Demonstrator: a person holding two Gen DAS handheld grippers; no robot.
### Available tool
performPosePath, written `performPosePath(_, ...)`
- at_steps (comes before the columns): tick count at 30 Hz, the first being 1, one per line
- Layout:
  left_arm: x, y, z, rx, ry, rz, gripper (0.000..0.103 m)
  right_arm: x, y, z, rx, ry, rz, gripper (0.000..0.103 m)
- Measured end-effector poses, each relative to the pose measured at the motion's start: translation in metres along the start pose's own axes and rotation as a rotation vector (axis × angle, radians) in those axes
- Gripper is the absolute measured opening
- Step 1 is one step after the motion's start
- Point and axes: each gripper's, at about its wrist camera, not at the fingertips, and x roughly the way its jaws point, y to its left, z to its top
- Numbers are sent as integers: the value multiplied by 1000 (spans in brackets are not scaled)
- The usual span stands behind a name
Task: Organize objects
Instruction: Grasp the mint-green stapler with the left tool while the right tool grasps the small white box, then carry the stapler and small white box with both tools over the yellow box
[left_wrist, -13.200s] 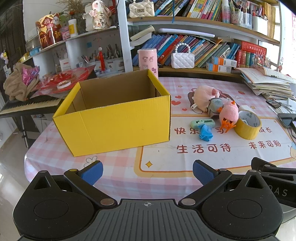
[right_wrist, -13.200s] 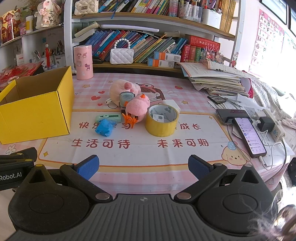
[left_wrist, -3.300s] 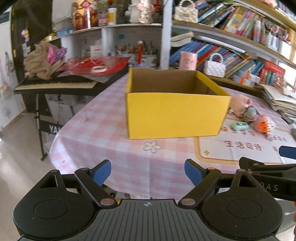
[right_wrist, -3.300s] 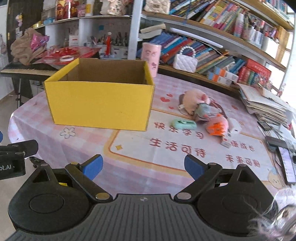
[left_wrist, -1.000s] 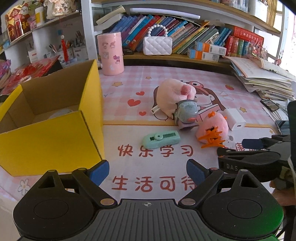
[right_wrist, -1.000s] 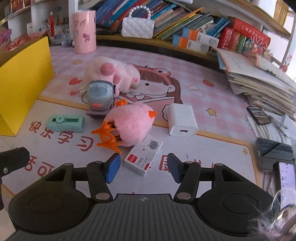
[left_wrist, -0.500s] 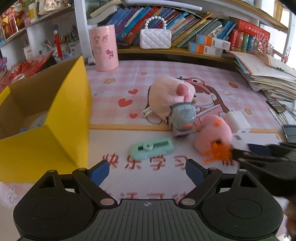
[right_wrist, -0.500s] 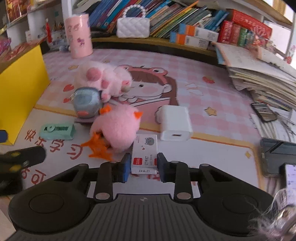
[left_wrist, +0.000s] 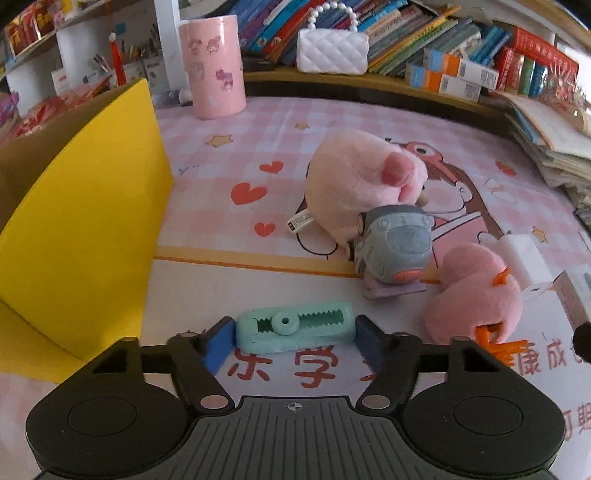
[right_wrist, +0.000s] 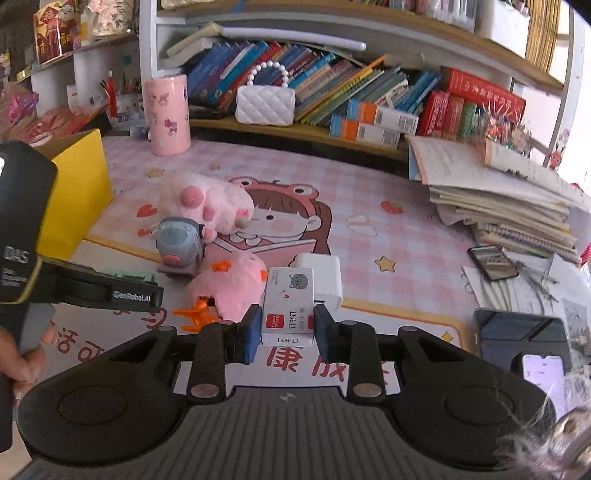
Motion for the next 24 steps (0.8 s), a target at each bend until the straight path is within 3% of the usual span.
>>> performPosePath(13, -80, 35, -21, -61, -104, -157, 69, -16, 30, -5, -12, 1, 36, 28)
performPosePath(24, -122, 106, -53, -130, -156, -118, 69, -34, 101, -10, -71, 27, 131, 28)
